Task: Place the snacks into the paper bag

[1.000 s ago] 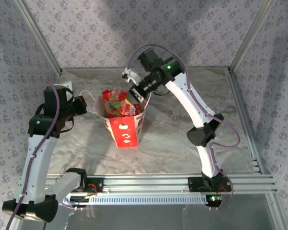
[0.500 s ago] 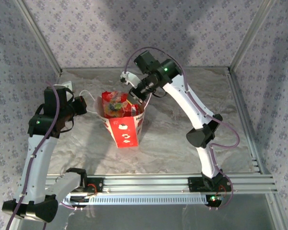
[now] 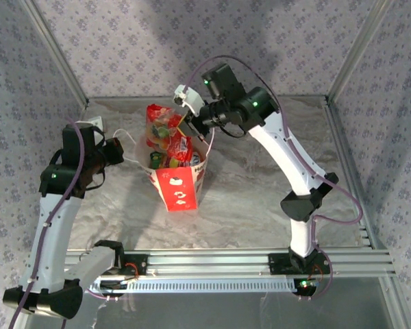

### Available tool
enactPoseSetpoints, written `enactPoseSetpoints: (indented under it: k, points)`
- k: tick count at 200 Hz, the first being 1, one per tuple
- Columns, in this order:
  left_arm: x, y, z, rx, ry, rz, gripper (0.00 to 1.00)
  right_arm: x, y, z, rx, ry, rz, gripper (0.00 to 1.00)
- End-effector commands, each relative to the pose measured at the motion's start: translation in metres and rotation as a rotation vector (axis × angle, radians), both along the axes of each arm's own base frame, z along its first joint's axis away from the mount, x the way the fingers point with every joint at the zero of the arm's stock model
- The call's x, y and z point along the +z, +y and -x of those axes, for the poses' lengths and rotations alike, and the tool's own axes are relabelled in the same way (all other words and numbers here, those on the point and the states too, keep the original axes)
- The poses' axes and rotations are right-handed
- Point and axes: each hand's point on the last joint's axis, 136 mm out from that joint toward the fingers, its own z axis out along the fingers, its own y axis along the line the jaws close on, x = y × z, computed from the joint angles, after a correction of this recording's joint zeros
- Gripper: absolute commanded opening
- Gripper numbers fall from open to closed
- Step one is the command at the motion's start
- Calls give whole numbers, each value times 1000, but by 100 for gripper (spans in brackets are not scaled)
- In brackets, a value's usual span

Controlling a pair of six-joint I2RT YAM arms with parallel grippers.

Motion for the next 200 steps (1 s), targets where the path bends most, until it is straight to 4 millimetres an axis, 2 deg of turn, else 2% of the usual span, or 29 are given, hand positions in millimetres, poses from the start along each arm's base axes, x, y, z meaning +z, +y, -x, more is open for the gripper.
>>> enactPoseSetpoints:
  k: [1, 37, 114, 139, 188, 200]
  points:
    - [14, 1, 6, 2, -41, 10, 2, 34, 8, 25, 111, -64, -94, 0]
    - [15, 1, 7, 3, -42, 12, 2, 11, 11, 33, 154, -50, -16, 0]
    - [17, -1, 6, -2, -45, 19, 2, -23, 9, 18, 136, -43, 84, 0]
    - [16, -1, 5, -1, -41, 17, 2, -19, 13, 17, 144, -40, 64, 0]
    - [11, -2, 2, -4, -28, 17, 2, 11, 16, 16, 128, -51, -26, 0]
    - [12, -2, 2, -5, -30, 16, 2, 11, 16, 16, 132, -43, -30, 0]
